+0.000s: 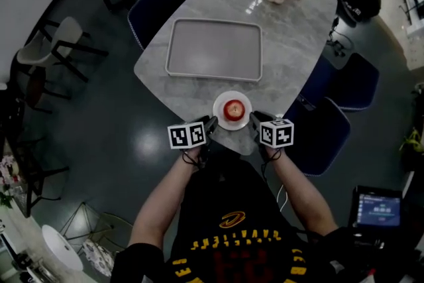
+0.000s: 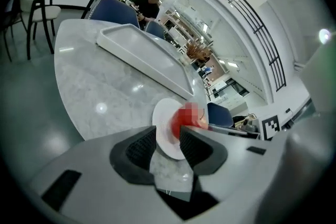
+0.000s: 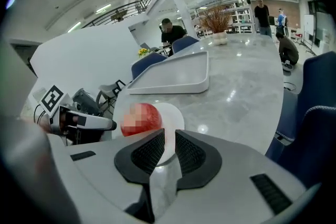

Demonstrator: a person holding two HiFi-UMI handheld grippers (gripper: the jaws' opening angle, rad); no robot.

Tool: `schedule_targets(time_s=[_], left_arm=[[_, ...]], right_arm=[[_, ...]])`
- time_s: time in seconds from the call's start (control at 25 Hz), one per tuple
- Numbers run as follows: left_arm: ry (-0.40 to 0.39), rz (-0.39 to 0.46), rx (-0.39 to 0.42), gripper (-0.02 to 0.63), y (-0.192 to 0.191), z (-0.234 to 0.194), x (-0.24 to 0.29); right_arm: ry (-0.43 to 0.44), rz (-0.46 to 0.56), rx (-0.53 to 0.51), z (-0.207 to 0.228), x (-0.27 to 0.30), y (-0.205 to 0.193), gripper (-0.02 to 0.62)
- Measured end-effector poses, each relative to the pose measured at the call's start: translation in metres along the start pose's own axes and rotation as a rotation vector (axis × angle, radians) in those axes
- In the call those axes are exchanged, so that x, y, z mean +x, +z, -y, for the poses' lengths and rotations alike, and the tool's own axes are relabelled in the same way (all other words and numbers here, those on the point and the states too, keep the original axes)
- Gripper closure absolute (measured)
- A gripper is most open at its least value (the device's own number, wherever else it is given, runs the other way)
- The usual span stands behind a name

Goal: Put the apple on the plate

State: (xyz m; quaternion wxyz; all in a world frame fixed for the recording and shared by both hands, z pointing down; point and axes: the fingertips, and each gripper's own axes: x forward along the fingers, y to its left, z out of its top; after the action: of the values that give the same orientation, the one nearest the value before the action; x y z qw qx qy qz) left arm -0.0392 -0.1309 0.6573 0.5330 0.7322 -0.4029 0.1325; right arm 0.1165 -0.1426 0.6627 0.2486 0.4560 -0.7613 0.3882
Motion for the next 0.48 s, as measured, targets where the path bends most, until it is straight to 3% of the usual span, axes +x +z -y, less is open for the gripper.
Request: schedule_targets(time_s=[0.2, 0.48], left_arm=[[0.052, -0.029, -0.006, 0.466, 0.000, -0.011, 0.022], [0.111, -0.057, -0.005, 0.466, -0.008, -0.022, 0.038]], right_arm=[[-0.003, -0.053, 0.018, 0.018, 0.022, -0.007, 0.545], [0.065, -0.074, 0.108, 0.019, 0.038, -0.012, 0.545]])
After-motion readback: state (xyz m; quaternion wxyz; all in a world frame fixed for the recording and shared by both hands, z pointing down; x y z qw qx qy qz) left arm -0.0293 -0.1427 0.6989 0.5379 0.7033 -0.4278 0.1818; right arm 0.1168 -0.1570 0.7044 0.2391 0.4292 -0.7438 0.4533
